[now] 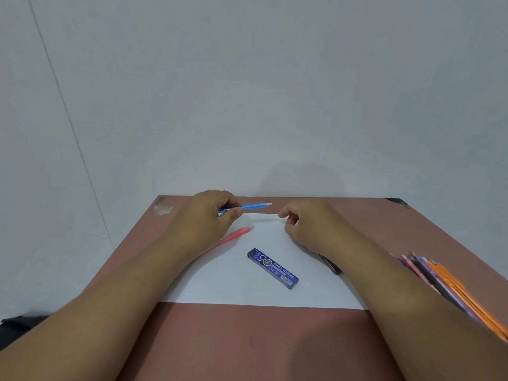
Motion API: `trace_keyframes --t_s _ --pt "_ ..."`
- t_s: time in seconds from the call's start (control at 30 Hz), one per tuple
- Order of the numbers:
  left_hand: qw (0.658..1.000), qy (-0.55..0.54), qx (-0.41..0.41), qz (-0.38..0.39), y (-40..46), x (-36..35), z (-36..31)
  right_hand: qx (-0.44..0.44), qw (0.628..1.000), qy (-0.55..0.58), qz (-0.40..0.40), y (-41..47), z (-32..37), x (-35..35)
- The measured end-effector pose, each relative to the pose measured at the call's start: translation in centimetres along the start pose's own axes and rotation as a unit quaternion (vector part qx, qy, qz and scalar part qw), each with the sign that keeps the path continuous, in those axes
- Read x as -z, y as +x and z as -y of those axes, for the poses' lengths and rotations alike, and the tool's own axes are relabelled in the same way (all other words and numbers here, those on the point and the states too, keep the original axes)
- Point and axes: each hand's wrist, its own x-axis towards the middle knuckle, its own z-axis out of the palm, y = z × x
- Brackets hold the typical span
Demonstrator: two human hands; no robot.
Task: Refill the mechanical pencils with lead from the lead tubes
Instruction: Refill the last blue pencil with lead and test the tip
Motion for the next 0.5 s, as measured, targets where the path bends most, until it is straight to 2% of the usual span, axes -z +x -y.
trace_keyframes --t_s 0.3,0.5 --pt "1.000 0.006 0.001 0.011 0.18 -0.17 0.16 -0.005 1.000 0.017 0.012 -0.22 0.01 0.32" --pt "1.000 0.008 -0.003 0.010 0.09 -0.10 -0.07 0.027 0.984 0.152 -0.086 -0.42 0.70 0.51"
